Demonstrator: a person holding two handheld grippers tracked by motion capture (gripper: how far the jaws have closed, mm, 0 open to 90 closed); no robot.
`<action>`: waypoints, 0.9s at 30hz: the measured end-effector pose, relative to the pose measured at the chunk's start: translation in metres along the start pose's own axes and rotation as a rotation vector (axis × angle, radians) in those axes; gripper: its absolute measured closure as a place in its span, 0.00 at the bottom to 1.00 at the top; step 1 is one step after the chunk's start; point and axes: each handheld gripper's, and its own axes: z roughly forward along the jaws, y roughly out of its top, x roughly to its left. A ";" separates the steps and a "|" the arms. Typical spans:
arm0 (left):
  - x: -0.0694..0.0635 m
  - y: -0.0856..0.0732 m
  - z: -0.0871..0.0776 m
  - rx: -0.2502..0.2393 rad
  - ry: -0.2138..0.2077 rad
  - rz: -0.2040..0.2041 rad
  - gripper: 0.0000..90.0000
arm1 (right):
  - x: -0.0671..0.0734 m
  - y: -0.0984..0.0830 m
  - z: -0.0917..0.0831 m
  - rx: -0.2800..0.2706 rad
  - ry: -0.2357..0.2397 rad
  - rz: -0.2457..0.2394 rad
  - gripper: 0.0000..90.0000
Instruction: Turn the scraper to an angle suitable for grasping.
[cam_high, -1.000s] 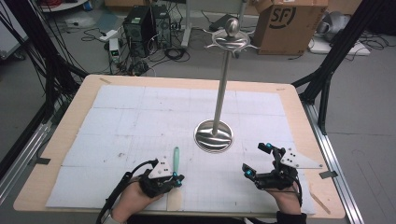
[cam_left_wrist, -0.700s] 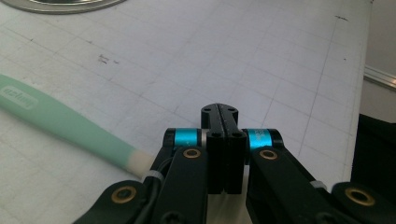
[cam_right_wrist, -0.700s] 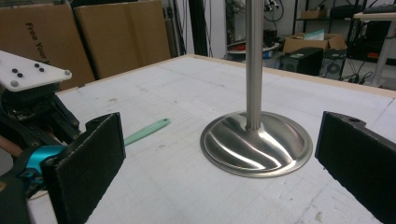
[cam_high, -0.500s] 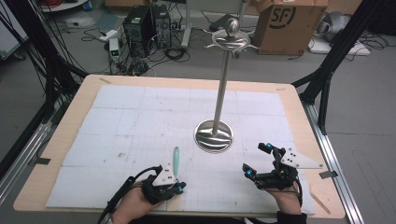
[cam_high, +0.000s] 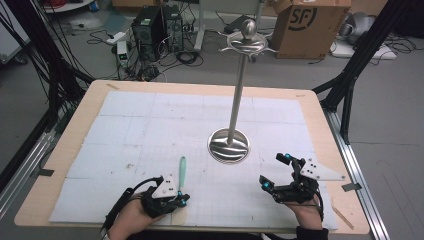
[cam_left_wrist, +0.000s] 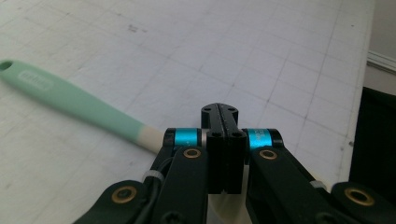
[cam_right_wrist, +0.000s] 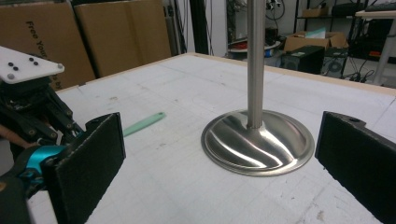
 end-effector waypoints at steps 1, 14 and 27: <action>0.002 -0.001 -0.002 0.002 0.003 -0.002 1.00 | 0.000 0.000 0.000 0.000 0.000 0.000 0.00; 0.011 -0.015 -0.021 -0.001 0.025 -0.051 1.00 | 0.000 -0.001 0.002 0.006 0.000 -0.007 0.00; 0.053 -0.043 -0.053 -0.018 0.212 -0.199 1.00 | 0.002 -0.001 0.005 0.021 0.001 -0.010 0.00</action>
